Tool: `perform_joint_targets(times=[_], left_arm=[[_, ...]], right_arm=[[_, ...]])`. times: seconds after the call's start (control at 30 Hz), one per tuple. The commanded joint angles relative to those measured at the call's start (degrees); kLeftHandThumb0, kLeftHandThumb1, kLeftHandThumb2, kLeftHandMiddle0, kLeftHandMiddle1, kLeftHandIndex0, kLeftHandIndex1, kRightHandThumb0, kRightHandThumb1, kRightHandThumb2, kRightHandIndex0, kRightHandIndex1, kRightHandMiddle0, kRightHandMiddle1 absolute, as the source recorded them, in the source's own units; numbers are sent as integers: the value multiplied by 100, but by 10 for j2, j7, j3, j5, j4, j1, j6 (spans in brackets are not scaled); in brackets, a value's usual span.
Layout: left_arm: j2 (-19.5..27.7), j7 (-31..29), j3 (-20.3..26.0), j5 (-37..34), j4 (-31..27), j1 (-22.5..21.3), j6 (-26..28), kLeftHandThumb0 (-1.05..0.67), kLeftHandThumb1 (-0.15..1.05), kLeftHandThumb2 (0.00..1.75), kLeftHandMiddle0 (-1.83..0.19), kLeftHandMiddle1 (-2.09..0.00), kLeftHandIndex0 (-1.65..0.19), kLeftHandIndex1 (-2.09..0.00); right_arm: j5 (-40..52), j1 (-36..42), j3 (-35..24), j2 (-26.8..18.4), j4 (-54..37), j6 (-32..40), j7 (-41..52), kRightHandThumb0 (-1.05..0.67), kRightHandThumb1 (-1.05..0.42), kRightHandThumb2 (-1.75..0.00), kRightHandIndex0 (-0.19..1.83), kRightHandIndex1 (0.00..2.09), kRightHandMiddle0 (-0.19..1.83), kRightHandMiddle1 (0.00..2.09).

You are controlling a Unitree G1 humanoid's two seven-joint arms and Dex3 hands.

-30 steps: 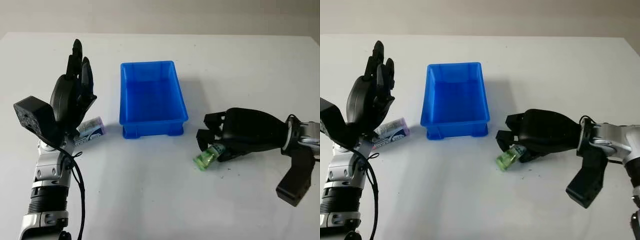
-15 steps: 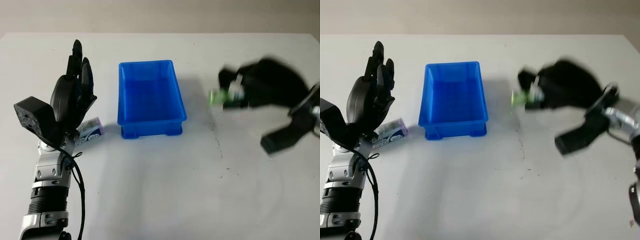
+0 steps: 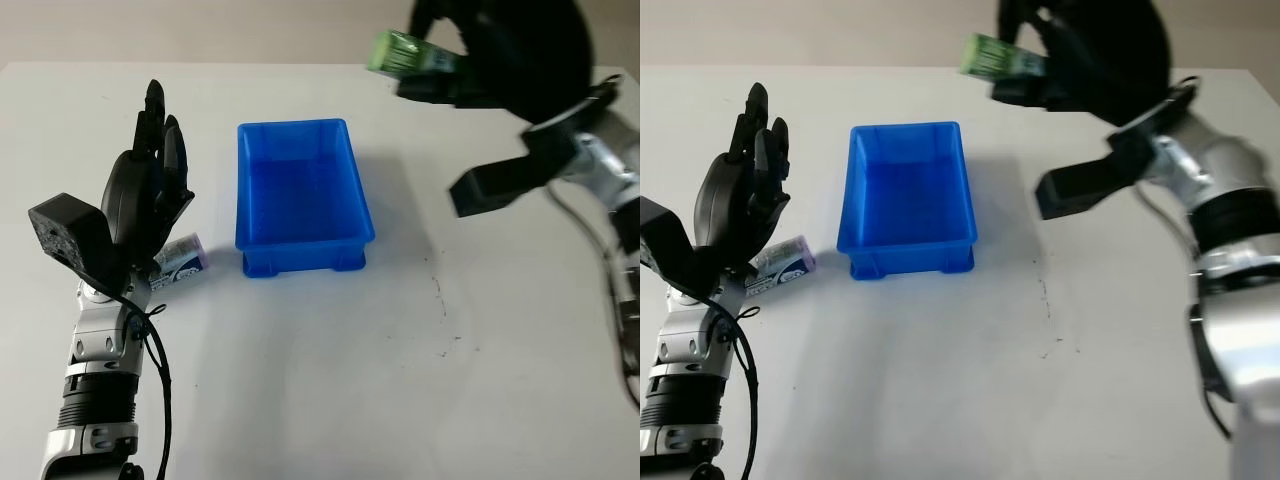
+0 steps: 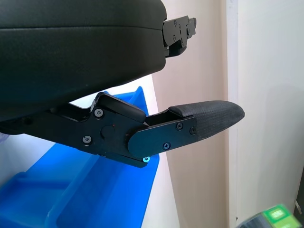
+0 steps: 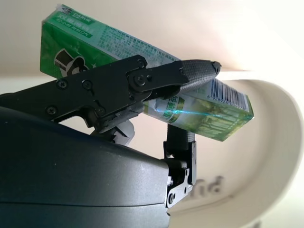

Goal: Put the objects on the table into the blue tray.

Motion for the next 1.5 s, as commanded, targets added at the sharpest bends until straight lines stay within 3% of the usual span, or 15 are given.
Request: perform_joint_targets(times=[0.0,0.07,0.2,0.3,0.4,0.5,0.53,0.57,0.67,0.77,1.1,1.3,1.47], left_arm=[[1,2,-3,2,-16,9,4,-81,105,68,19,0,19,0],[1,2,-2,3,-20,13,3,-80,105,68,19,0,19,0],[0,2,-2,2,-25,20,0,-78,105,70,19,0,19,0],[-3,8,-3,5,-32,25,4,-77,105,71,19,0,19,0],[-5,14,-4,6,-40,29,11,-78,105,71,19,0,19,0],[-5,16,-5,7,-42,30,12,-79,105,70,19,0,19,0],[-4,16,-5,7,-42,31,11,-79,105,70,19,0,19,0],[-4,16,-4,7,-41,30,12,-78,105,70,19,0,19,0],[-4,13,-4,5,-36,28,10,-78,105,70,19,0,19,0],[-3,8,-2,2,-29,24,7,-79,105,69,19,0,19,0],[-2,4,-4,2,-21,15,6,-81,105,68,19,0,19,0],[-2,5,-3,5,-22,16,3,-78,105,71,19,0,19,0],[3,2,-1,5,-18,16,0,-77,105,71,19,0,19,0]], right_arm=[[29,3,0,29,-7,-13,26,-54,-105,-35,108,209,77,209],[42,7,5,53,-5,-25,43,-55,-105,-36,102,209,69,209],[54,8,18,92,11,-34,78,-56,-105,-31,110,209,74,209],[69,10,23,111,28,-36,123,-56,-105,-28,103,209,72,209],[76,16,31,116,32,-25,172,-57,-105,-26,81,209,57,209],[84,24,36,110,15,10,257,-60,-105,-27,43,207,29,204],[88,25,37,104,5,23,296,-61,-105,-28,31,194,19,192],[94,26,39,98,-5,36,345,-65,-105,-31,16,153,5,157],[102,30,45,76,-47,80,468,-75,-105,-37,-1,44,-5,56],[95,39,46,57,-83,108,523,-84,-105,-43,-17,6,-17,10],[126,93,-23,31,-161,147,444,-89,-105,-55,-19,0,-19,0],[292,177,-137,61,-199,193,437,-87,-105,-60,-19,0,-19,0],[368,268,-198,77,-270,280,438,-85,-105,-65,-19,0,-19,0]])
